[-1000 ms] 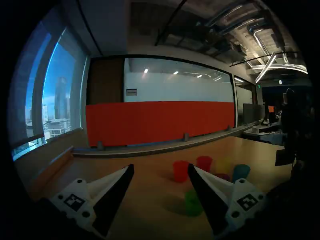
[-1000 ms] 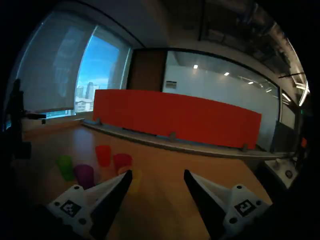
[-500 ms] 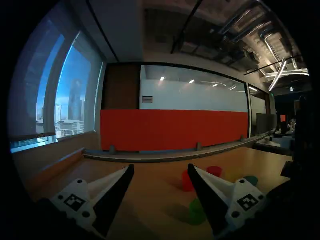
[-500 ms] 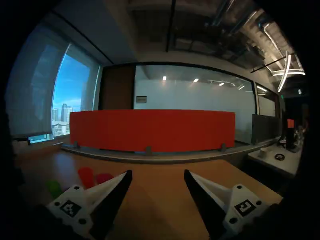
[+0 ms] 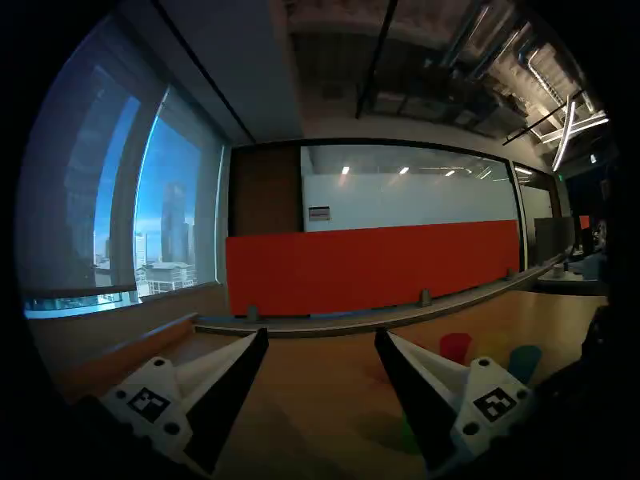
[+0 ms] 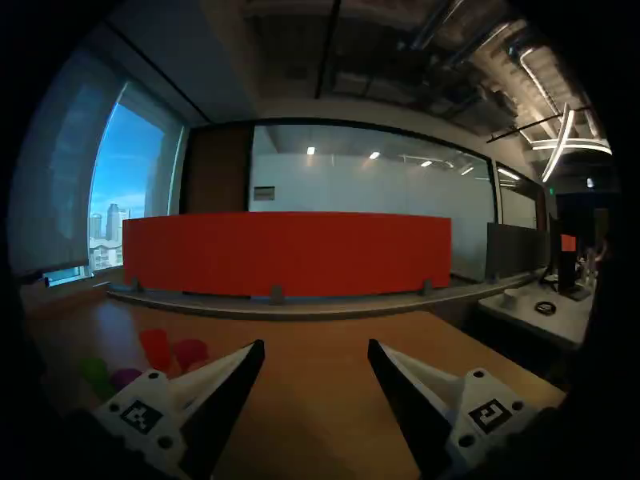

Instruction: Pour water

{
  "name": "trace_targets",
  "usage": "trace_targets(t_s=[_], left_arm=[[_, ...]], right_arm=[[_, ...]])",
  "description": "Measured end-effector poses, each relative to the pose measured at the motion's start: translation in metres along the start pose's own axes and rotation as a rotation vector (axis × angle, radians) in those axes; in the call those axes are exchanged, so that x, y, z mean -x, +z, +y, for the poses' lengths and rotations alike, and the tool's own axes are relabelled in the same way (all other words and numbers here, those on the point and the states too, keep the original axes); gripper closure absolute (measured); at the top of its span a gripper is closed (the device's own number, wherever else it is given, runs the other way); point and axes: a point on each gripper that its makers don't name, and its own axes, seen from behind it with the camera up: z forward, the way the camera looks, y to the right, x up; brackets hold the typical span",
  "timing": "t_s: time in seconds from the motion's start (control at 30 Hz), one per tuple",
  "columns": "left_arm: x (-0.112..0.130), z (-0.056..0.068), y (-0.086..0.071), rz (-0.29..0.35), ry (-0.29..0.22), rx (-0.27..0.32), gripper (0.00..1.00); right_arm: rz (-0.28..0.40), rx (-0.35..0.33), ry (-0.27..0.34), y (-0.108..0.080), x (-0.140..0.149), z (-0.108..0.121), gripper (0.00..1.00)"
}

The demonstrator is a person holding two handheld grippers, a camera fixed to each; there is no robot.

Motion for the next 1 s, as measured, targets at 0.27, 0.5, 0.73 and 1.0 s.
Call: trace_targets(t_s=[0.27,0.5,0.73,1.0], left_arm=[[0.023,0.001,0.0,0.008,0.009,-0.024,0.01],[0.047,-0.001,0.0,-0.017,0.013,-0.035,0.0],[0.062,0.001,0.0,-0.029,0.009,-0.031,0.01],[0.078,-0.005,0.0,-0.056,-0.008,-0.042,0.01]], right_arm=[[-0.011,0.05,-0.003,-0.004,0.001,0.014,0.0],[-0.033,0.067,-0.011,-0.003,0.01,0.017,0.0],[-0.042,0.072,-0.037,-0.001,0.012,0.015,0.0],[-0.044,0.085,-0.044,-0.001,0.014,0.02,0.0]])
